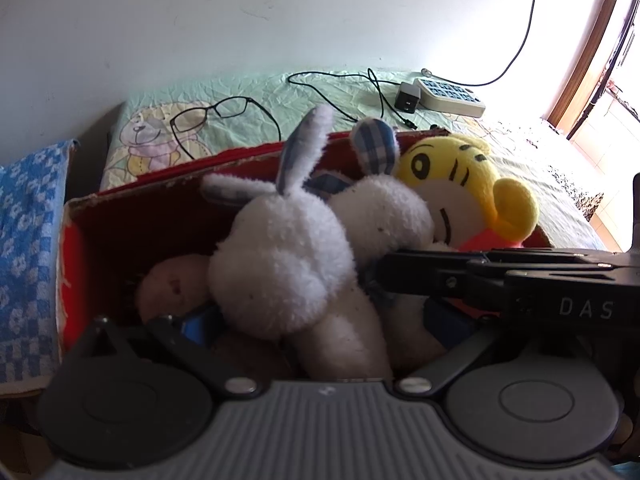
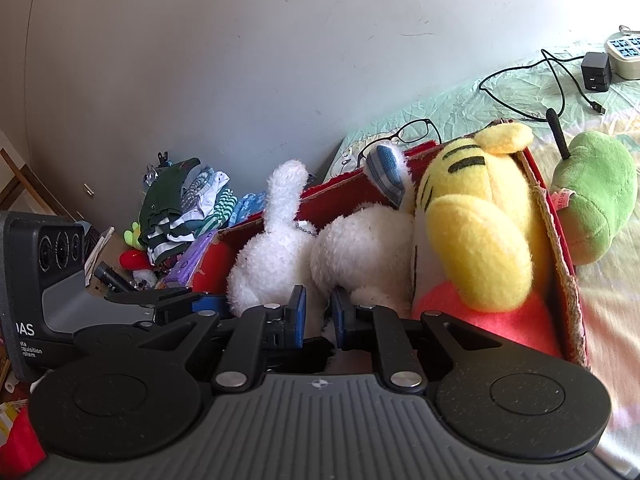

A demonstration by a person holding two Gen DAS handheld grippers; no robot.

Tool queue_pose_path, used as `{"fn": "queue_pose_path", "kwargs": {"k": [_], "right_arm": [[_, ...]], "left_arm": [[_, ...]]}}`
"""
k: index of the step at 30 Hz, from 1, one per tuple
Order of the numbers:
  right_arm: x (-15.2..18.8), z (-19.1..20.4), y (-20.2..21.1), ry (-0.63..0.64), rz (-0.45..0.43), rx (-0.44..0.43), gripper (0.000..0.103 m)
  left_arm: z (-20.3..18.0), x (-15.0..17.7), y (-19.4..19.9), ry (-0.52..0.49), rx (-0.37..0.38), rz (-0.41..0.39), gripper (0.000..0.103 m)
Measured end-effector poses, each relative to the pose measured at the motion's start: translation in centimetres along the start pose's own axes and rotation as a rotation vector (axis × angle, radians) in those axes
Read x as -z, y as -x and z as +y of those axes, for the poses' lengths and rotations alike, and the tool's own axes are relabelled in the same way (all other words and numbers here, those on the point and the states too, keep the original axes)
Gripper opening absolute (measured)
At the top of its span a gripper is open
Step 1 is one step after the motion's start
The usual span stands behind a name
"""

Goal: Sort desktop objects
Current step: 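Press the bunny plush down into the box and open the right tool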

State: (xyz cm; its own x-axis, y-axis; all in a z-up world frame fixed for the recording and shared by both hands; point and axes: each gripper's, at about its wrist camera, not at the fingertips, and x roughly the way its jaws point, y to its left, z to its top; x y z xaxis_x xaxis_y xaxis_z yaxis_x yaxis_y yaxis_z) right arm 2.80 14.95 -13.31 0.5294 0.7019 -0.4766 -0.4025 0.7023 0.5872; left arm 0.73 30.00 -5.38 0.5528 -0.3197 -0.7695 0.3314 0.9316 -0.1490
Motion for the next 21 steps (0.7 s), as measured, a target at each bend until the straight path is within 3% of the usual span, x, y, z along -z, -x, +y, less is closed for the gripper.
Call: {"fn": "queue_pose_path", "kwargs": {"k": [21], "right_arm": [[0.20,0.30,0.33,0.038,0.008,0.042,0.013]], "left_arm": [[-0.53,0.88,0.17,0.019,-0.017,-0.015,0.103]]}}
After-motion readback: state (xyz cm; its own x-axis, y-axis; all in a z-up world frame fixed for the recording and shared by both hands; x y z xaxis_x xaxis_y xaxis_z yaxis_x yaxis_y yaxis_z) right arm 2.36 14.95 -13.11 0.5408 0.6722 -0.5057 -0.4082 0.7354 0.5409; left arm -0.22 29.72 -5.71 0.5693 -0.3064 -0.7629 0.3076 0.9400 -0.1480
